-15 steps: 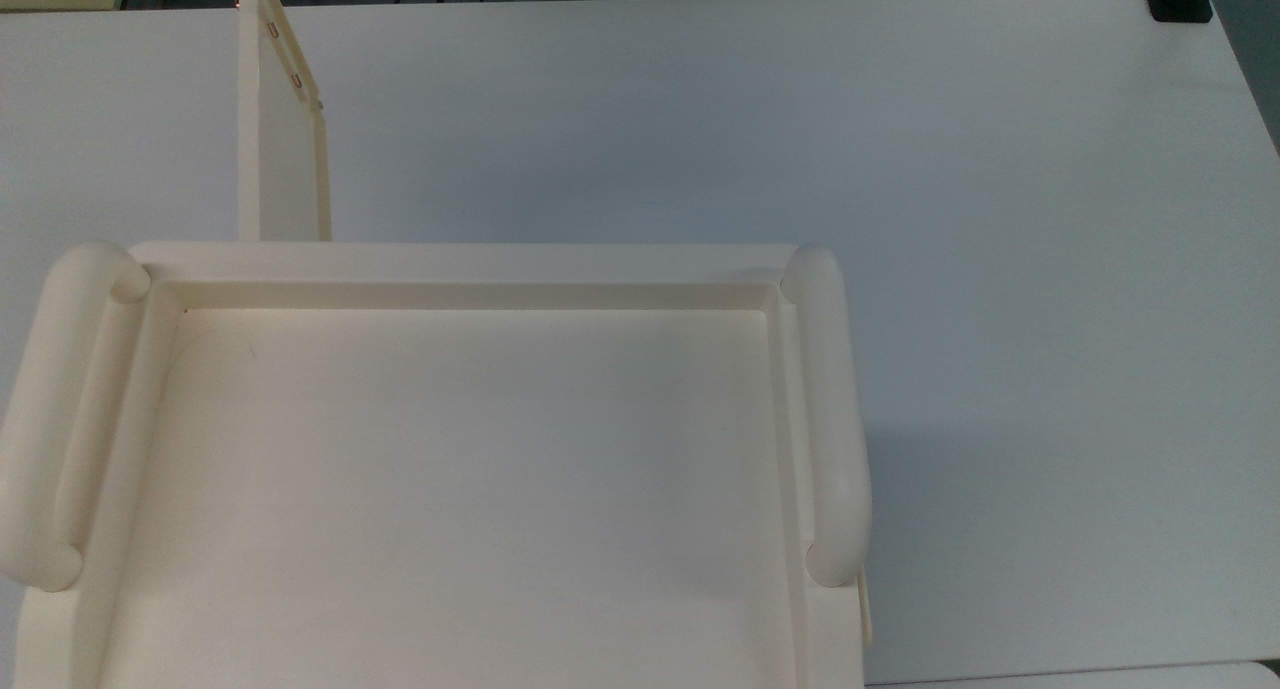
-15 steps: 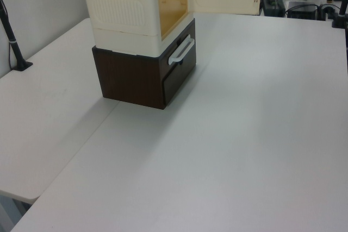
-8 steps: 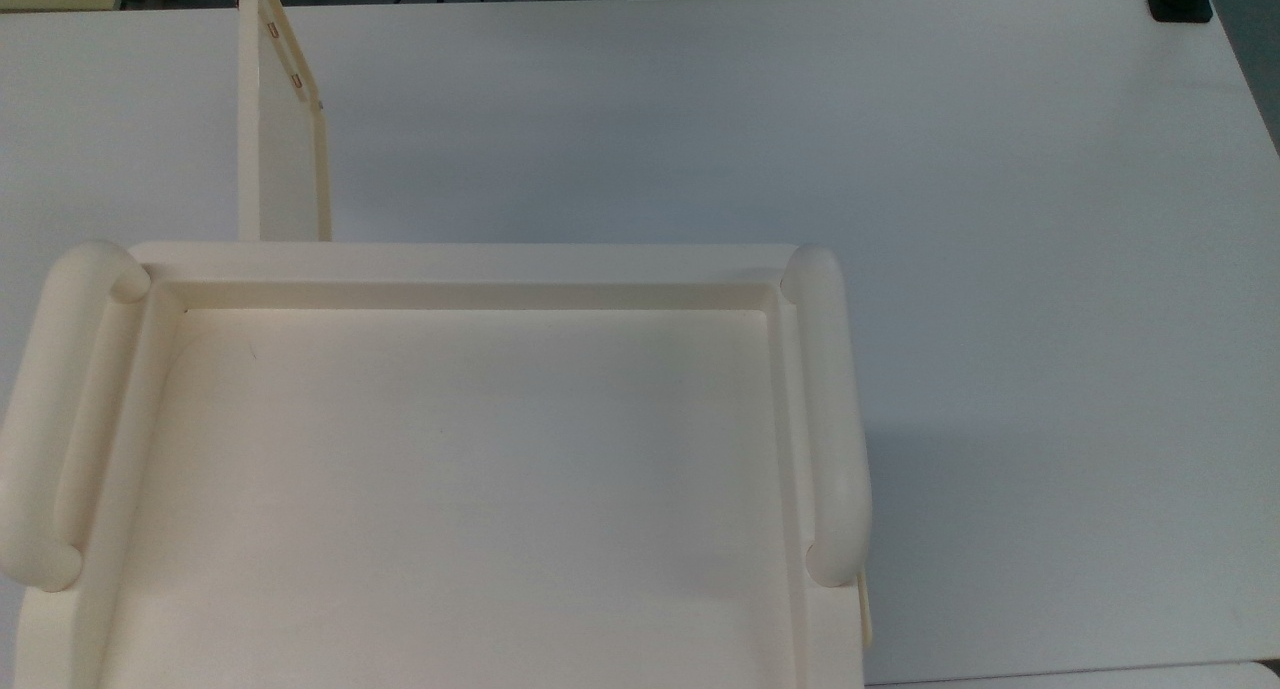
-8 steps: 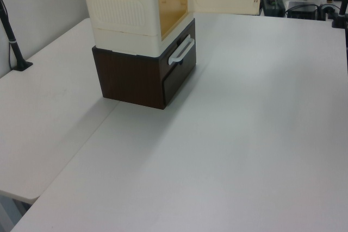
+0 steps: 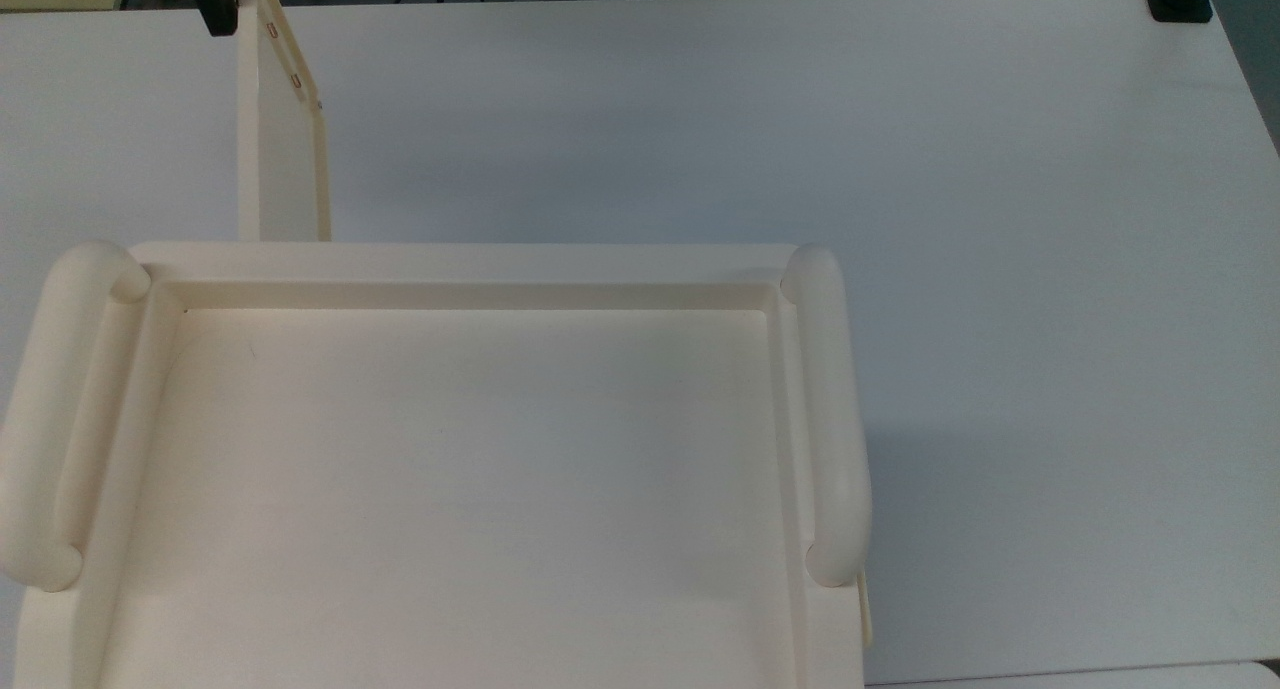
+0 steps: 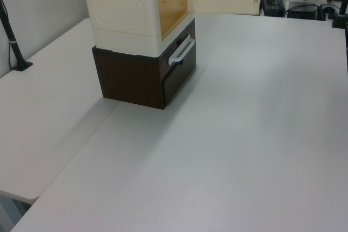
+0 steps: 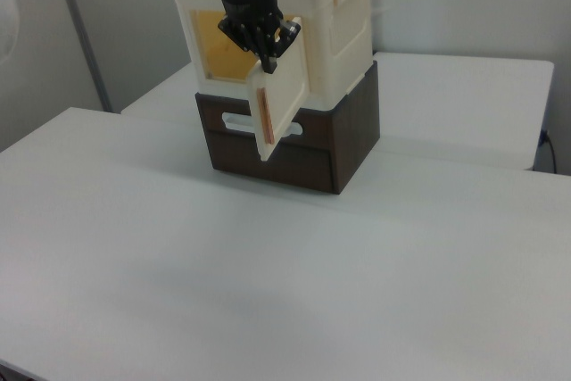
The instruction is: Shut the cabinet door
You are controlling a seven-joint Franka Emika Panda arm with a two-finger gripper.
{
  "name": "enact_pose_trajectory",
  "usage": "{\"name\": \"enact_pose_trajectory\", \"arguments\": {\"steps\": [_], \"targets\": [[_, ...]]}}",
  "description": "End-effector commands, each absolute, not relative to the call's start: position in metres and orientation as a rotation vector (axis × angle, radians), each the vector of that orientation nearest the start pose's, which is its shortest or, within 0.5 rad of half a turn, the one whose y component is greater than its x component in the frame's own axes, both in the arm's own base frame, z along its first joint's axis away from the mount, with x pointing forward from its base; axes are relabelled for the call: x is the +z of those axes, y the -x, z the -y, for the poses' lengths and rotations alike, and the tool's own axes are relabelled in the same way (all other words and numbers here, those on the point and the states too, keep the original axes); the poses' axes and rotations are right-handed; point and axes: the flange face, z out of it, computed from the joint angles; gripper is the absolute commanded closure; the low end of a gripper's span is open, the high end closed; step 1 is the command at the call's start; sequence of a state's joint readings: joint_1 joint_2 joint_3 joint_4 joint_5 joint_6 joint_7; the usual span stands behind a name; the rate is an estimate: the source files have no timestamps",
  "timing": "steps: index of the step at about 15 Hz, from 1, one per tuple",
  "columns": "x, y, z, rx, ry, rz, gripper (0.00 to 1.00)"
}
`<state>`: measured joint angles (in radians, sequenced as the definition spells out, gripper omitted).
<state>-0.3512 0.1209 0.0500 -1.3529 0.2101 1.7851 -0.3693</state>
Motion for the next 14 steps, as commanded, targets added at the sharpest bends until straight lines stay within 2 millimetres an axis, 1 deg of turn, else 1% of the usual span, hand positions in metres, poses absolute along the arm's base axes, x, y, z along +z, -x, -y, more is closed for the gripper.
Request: {"name": "enact_pose_trajectory", "arguments": {"steps": [1, 3, 4, 5, 7, 9, 11, 12, 14], "targets": [[0.667, -0.605, 0.120, -0.506, 2.942, 0.195, 1.00], [0.662, -0.616, 0.099, -0.521, 2.929, 0.213, 1.00], [0.663, -0.620, 0.088, -0.545, 2.920, 0.212, 1.00], [0.662, -0.627, 0.076, -0.580, 2.908, 0.222, 1.00], [0.654, -0.644, 0.055, -0.635, 2.882, 0.216, 1.00], [0.655, -0.659, 0.034, -0.770, 2.853, 0.185, 1.00], [0.651, -0.678, 0.018, -0.916, 2.808, 0.101, 1.00], [0.651, -0.684, 0.014, -0.981, 2.784, 0.060, 1.00], [0.651, -0.687, 0.016, -1.020, 2.777, 0.022, 1.00]]}}
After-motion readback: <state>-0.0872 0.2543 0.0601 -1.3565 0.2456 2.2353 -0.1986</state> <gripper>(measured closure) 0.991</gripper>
